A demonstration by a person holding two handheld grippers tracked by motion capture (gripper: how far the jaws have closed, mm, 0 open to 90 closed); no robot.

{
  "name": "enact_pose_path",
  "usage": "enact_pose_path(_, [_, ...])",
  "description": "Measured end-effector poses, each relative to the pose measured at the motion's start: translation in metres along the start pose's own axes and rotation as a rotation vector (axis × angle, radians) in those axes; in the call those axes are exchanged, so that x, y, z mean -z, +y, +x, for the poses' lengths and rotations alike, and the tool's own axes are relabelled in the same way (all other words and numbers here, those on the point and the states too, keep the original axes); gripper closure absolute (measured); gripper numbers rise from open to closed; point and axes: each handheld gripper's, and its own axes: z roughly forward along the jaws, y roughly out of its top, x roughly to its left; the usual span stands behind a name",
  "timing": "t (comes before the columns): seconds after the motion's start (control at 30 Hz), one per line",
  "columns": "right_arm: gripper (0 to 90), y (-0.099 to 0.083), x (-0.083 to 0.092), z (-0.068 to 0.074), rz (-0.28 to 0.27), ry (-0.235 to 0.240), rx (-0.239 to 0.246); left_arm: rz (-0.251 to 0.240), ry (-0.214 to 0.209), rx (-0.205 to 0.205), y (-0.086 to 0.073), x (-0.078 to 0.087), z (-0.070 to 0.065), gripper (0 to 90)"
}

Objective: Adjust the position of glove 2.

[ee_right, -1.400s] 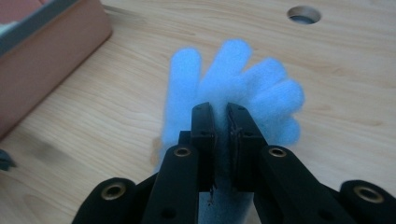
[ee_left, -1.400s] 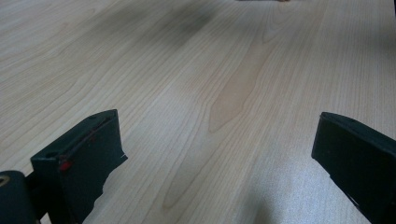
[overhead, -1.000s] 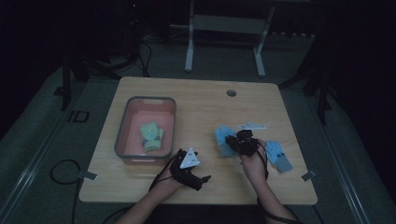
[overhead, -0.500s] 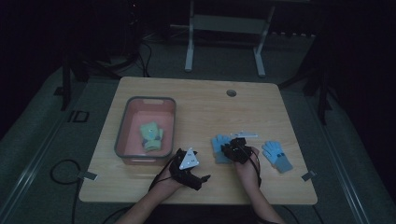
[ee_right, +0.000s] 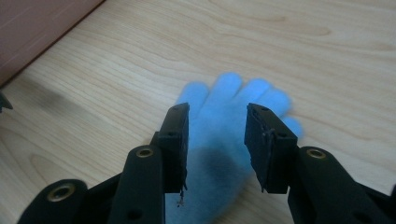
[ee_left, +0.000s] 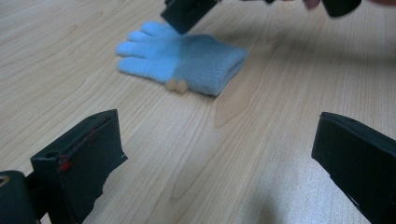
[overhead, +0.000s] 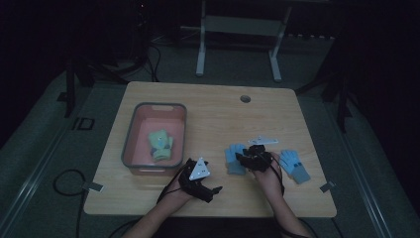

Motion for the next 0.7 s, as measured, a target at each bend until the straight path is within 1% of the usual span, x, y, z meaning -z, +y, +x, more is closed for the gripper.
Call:
enact_pose_path(0.07, [59.8, 0.004, 0.006, -0.005, -0.005, 0.017, 0.015, 0.0, -0.001, -0.003, 0.0, 0.001, 0.0, 2.1])
enact_pose_path(0.17, [59.8, 0.007, 0.013, -0.012, -0.013, 0.024, 0.029, -0.003, -0.002, -0.001, 0.0, 0.001, -0.001, 2.1])
enact_pose_path(0.23, [60.2, 0.008, 0.018, -0.019, -0.016, 0.016, 0.034, -0.005, -0.001, 0.0, 0.0, 0.001, -0.001, 2.1])
enact_pose_path(0.33, [60.2, 0.009, 0.021, -0.022, -0.022, 0.015, 0.037, -0.003, -0.003, -0.002, 0.0, 0.0, -0.001, 2.0])
enact_pose_path(0.37, [60.2, 0.009, 0.025, -0.026, -0.024, 0.017, 0.037, -0.003, -0.004, -0.003, 0.0, 0.0, -0.001, 2.0])
enact_pose_path(0.4, [60.1, 0.009, 0.032, -0.037, -0.032, 0.008, 0.052, -0.002, -0.005, -0.002, 0.0, 0.0, -0.001, 2.1])
enact_pose_path(0.47, [60.1, 0.008, 0.037, -0.043, -0.039, 0.005, 0.076, -0.004, -0.006, -0.003, 0.0, 0.0, -0.001, 2.1])
enact_pose_path(0.5, [60.1, 0.007, 0.04, -0.047, -0.033, -0.003, 0.082, -0.002, -0.006, -0.004, 0.0, 0.0, -0.001, 2.1])
enact_pose_path(0.6, [60.1, 0.004, 0.047, -0.059, -0.034, -0.004, 0.079, -0.003, -0.005, -0.002, 0.0, 0.0, -0.001, 2.1])
enact_pose_path(0.7, [60.1, -0.001, 0.054, -0.073, -0.035, -0.013, 0.057, -0.001, -0.004, -0.003, 0.0, 0.0, -0.001, 2.1])
